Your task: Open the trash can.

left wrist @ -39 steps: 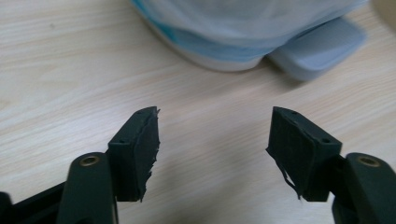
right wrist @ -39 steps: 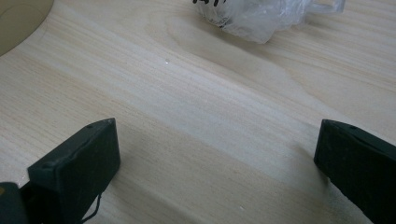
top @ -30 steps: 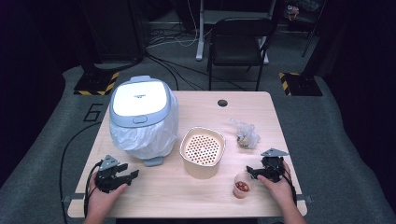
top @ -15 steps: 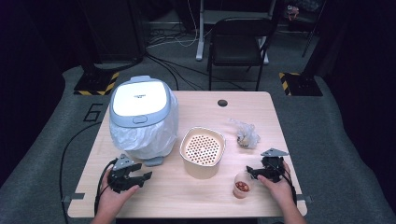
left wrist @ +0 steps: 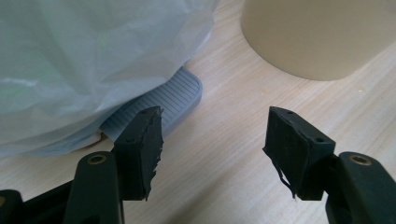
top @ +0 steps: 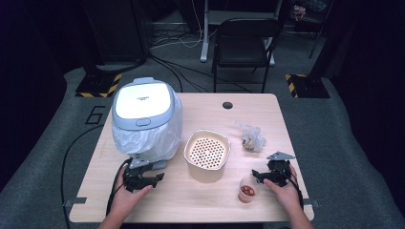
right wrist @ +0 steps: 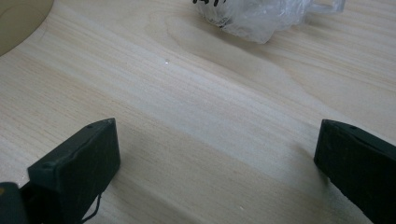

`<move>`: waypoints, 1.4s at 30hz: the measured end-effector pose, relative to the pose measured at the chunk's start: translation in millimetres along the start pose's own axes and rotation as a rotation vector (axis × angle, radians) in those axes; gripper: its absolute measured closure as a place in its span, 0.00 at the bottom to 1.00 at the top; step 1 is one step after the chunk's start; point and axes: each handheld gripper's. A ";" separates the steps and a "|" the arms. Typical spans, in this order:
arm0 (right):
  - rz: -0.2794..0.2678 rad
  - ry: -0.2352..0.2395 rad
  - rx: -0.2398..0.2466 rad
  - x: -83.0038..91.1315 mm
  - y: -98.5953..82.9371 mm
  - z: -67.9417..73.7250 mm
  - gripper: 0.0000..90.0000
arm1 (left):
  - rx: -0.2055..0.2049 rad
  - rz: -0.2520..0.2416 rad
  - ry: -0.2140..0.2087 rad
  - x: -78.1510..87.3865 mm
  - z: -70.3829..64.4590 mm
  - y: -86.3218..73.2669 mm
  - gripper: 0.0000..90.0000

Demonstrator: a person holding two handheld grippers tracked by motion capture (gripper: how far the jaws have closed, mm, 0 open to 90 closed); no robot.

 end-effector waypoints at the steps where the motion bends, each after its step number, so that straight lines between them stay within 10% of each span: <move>1: 0.000 0.000 0.000 0.0 0.0 0.0 0.00 | 0.000 0.010 -0.002 0.0 0.4 0.7 0.41; 12: 0.000 0.000 0.000 0.0 0.0 0.0 0.00 | 0.071 0.006 0.001 -9.1 -8.3 9.1 0.41; 18: 0.000 0.000 0.000 0.0 0.0 0.0 0.00 | -0.017 0.018 0.006 -15.6 -4.3 12.0 0.41; 27: 0.000 0.000 0.000 0.0 0.0 0.1 0.00 | -0.037 0.011 0.017 -18.7 -3.4 10.5 0.41; 35: 0.000 0.000 -0.001 0.0 -0.1 0.1 0.00 | 0.059 0.012 -0.029 -20.3 -4.3 10.3 0.41; 42: 0.000 0.000 -0.001 0.0 -0.1 0.1 0.00 | -0.016 0.035 0.074 -26.0 -12.9 9.1 0.42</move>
Point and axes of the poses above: each handheld gripper's, and its own axes: x roughly backward along the jaws, y roughly out of its top, z roughly to its left, and after that the axes turned 13 degrees about z, right-handed
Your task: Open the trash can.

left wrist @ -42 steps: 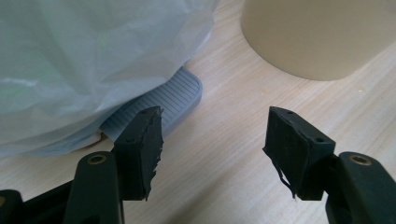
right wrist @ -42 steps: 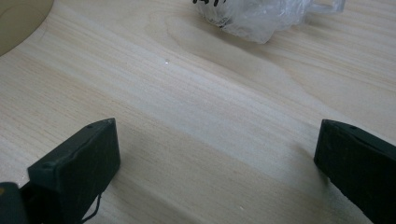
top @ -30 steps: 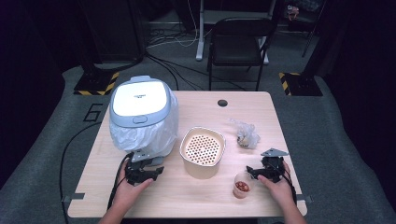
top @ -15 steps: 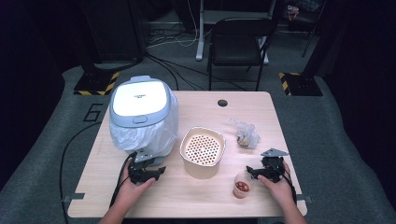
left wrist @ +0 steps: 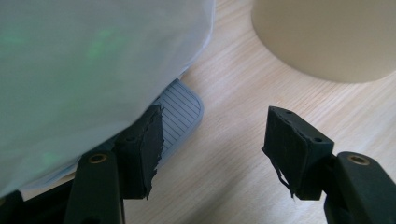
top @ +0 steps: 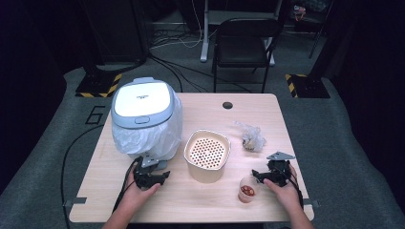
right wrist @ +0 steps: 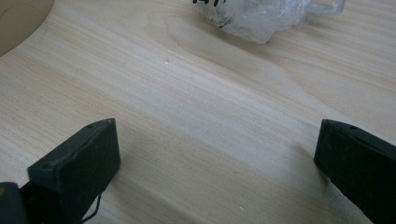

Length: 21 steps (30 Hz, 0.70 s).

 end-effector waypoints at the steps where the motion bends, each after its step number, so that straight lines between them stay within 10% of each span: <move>1: 0.000 0.000 0.000 0.0 0.0 0.0 0.00 | -0.007 -0.001 0.017 -0.8 -1.3 -0.4 0.42; 3: 0.000 -0.001 -0.001 0.1 -0.1 0.1 0.00 | -0.083 0.002 0.049 -0.6 2.3 -0.7 0.42; 5: 0.000 -0.001 -0.001 0.1 -0.2 0.2 0.00 | -0.011 0.002 0.015 -2.6 -1.0 -3.2 0.41; 21: 0.000 -0.001 -0.001 0.1 -0.1 0.2 0.00 | 0.014 -0.011 -0.017 -9.1 1.7 -5.9 0.42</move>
Point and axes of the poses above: each handheld gripper's, and its own axes: x roughly backward along the jaws, y roughly out of its top, z roughly to its left, and after that the axes turned 13 degrees about z, right-handed
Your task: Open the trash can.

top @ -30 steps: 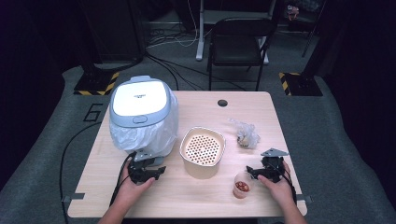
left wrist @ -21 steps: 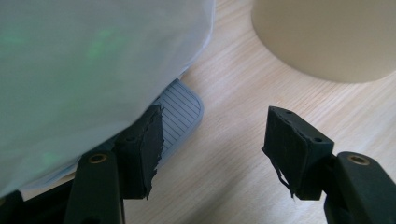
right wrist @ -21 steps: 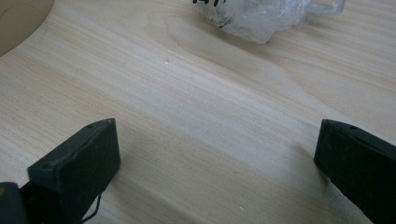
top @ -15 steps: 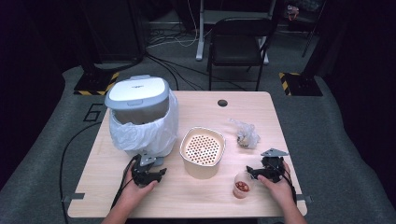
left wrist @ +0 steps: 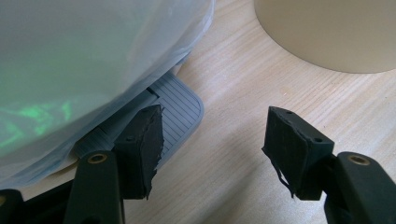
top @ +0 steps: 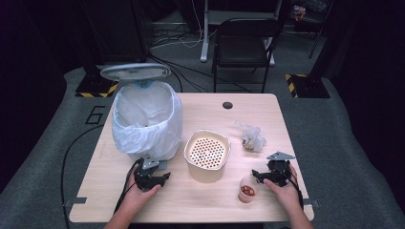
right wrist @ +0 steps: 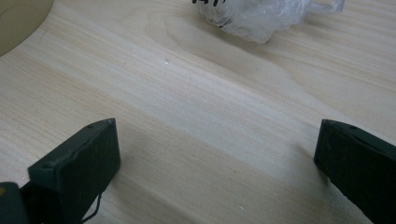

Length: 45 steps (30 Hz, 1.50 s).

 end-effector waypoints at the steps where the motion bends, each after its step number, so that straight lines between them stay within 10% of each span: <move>1: 0.001 -0.002 0.002 0.0 0.0 -0.2 0.00 | 0.000 0.000 0.000 0.0 0.0 0.0 0.41; 16: 0.049 0.010 -0.008 7.9 6.7 -4.9 0.15 | -0.014 0.022 0.008 1.2 0.3 0.4 0.41; 45: 0.009 0.062 0.057 22.7 104.2 -10.9 0.07 | -0.006 0.017 0.006 0.3 -0.3 1.3 0.41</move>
Point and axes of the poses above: each handheld gripper's, and its own axes: x roughly backward along the jaws, y roughly out of its top, z roughly to its left, and after that the axes turned 13 degrees about z, right-handed
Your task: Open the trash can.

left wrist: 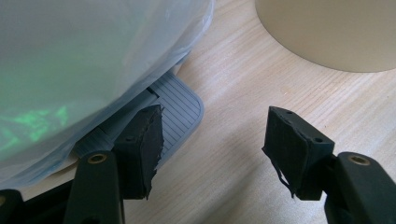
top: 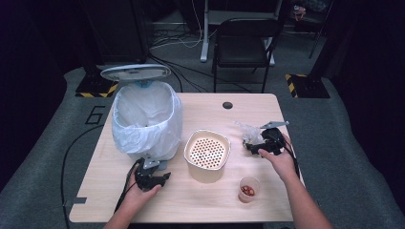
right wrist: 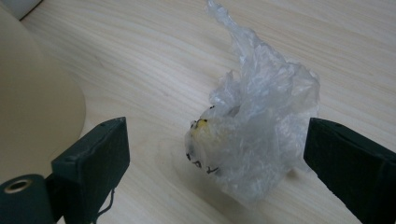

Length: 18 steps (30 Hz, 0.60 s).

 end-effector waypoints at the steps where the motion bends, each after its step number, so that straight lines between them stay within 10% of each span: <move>1: 0.010 0.000 0.003 -4.6 4.6 -0.7 0.07 | 0.001 0.002 0.002 0.2 -0.2 0.0 0.41; 18: 0.077 -0.027 -0.023 -47.5 6.9 -8.0 0.11 | 0.001 -0.002 0.000 -0.1 0.0 -0.1 0.41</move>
Point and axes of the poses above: each handheld gripper's, and its own axes: x roughly backward along the jaws, y roughly out of its top, z roughly to its left, and after that the axes turned 13 degrees about z, right-handed
